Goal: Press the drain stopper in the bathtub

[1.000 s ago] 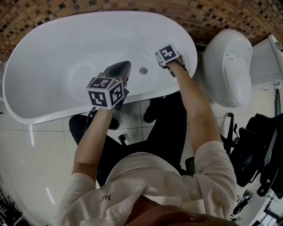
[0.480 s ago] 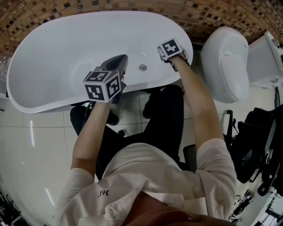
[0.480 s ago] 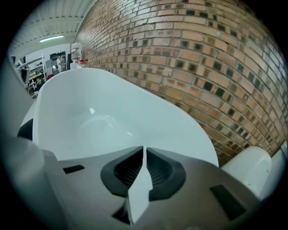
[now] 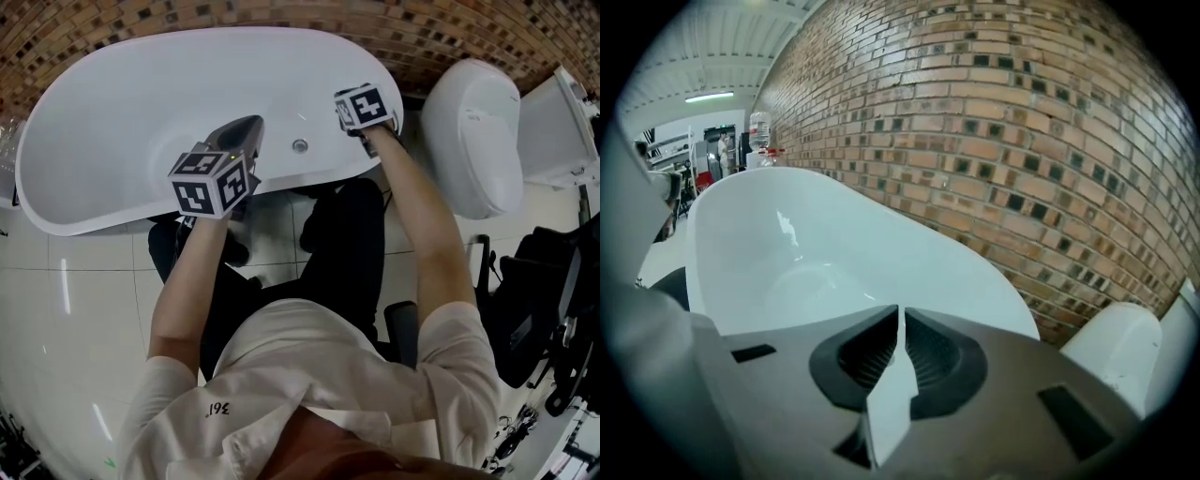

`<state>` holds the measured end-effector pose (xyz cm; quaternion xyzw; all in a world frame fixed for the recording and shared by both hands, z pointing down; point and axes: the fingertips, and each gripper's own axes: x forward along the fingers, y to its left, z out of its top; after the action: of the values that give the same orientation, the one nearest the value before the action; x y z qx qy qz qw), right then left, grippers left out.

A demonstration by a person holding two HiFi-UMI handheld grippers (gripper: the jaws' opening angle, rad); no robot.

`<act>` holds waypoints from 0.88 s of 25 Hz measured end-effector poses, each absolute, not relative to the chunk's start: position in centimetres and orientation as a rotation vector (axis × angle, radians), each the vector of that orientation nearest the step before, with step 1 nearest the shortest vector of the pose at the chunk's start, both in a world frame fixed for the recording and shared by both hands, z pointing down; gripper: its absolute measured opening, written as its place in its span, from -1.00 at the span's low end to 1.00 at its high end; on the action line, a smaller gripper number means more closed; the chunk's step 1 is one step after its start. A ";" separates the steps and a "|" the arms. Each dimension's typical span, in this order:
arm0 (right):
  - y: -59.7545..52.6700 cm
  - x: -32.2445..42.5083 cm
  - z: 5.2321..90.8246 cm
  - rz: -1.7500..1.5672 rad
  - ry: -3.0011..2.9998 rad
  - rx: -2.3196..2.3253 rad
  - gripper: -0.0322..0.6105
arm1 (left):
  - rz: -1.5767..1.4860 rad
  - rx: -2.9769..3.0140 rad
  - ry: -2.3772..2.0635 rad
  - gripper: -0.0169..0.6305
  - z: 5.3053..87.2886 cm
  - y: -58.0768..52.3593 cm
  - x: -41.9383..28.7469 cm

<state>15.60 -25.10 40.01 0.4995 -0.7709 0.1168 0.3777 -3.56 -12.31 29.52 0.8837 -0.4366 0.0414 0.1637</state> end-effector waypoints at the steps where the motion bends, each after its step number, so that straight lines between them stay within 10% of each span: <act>1: -24.9 15.5 39.4 0.299 -1.986 1.292 -0.79 | 0.115 2.524 -1.250 -0.94 29.2 -12.2 -3.7; 22: -18.9 12.7 27.4 0.167 -2.244 1.441 -0.79 | 0.064 2.621 -1.332 -0.94 23.7 -8.6 -6.2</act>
<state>12.69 -18.89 27.39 0.5244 -0.8168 0.0607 0.2325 -6.16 -8.59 23.70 0.8867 -0.4507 0.0216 0.1004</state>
